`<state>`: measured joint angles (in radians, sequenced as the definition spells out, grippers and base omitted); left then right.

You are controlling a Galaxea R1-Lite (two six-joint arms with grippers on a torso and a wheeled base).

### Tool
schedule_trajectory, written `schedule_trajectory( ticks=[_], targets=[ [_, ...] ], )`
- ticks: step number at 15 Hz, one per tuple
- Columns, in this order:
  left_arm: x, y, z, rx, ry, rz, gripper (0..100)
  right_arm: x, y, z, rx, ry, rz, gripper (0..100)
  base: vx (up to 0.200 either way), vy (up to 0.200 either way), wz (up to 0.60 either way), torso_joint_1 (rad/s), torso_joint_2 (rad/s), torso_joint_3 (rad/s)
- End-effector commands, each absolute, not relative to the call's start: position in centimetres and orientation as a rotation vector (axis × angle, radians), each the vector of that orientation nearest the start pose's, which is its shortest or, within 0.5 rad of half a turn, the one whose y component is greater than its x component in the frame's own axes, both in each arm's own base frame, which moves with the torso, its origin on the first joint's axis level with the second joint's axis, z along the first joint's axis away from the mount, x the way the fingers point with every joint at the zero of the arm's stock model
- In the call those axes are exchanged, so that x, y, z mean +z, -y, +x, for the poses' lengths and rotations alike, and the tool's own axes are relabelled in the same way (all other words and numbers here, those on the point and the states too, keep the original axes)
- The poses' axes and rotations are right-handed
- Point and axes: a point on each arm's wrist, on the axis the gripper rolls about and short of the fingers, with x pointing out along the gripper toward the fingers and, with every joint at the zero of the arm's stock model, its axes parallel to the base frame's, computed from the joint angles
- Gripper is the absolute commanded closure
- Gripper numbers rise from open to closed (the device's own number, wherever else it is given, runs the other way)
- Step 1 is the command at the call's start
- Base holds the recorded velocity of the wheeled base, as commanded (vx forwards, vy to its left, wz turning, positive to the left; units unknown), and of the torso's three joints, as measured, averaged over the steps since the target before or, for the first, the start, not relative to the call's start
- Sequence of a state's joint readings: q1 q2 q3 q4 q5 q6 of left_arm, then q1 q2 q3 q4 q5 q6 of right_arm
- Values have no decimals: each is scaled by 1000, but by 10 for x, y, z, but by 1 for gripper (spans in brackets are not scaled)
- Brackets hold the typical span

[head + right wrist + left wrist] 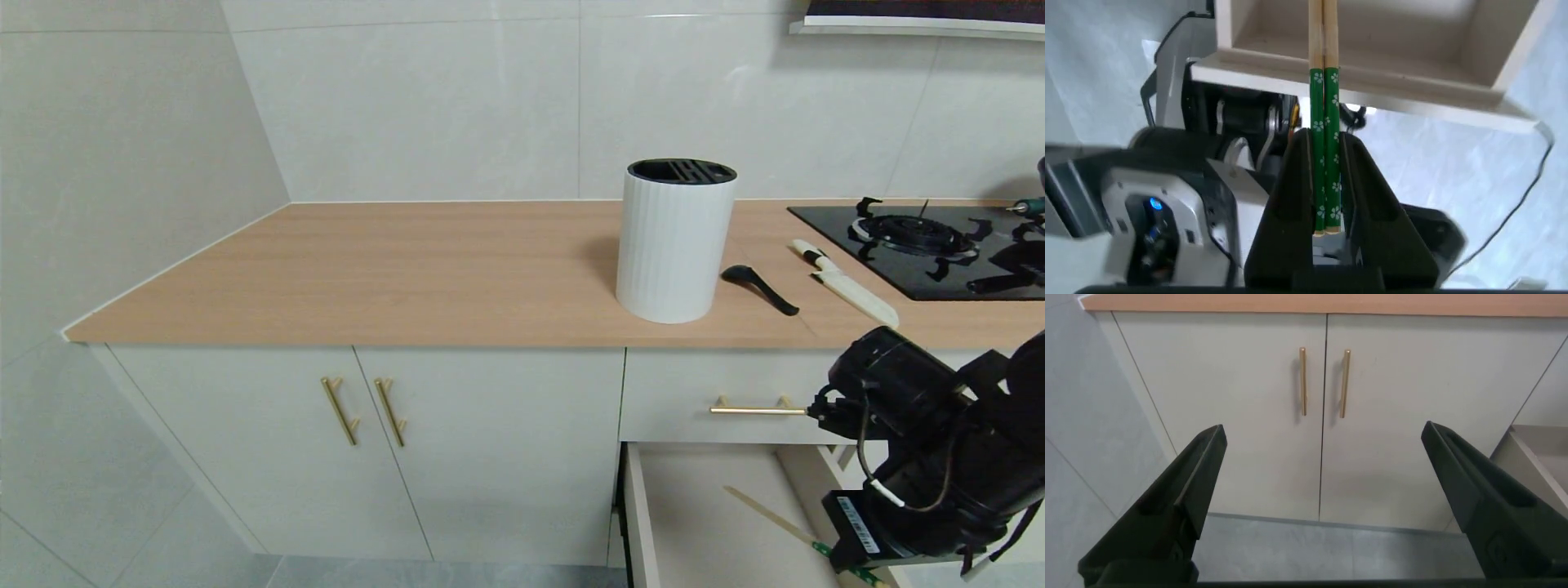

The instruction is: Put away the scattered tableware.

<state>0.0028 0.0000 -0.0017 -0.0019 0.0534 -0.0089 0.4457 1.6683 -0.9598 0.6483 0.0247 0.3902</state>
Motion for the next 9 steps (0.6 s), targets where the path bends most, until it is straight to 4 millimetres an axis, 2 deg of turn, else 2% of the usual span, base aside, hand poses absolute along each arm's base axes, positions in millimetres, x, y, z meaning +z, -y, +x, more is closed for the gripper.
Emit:
schedule_trajectory(
  ticks=[1, 5, 9],
  targets=[
    [76, -1, -23, 57, 3, -9, 0, 126, -111, 219, 120, -1424, 17, 100, 0, 0, 0, -36, 119, 76],
    [76, -1, -23, 57, 3, -9, 0, 124, -115, 226, 109, -1363, 2, 100, 0, 0, 0, -126, 386, 250],
    [76, -1, -23, 57, 3, -9, 0, 120, -129, 257, 89, -1278, -12, 100, 0, 0, 0, -140, 466, 316]
  ],
)
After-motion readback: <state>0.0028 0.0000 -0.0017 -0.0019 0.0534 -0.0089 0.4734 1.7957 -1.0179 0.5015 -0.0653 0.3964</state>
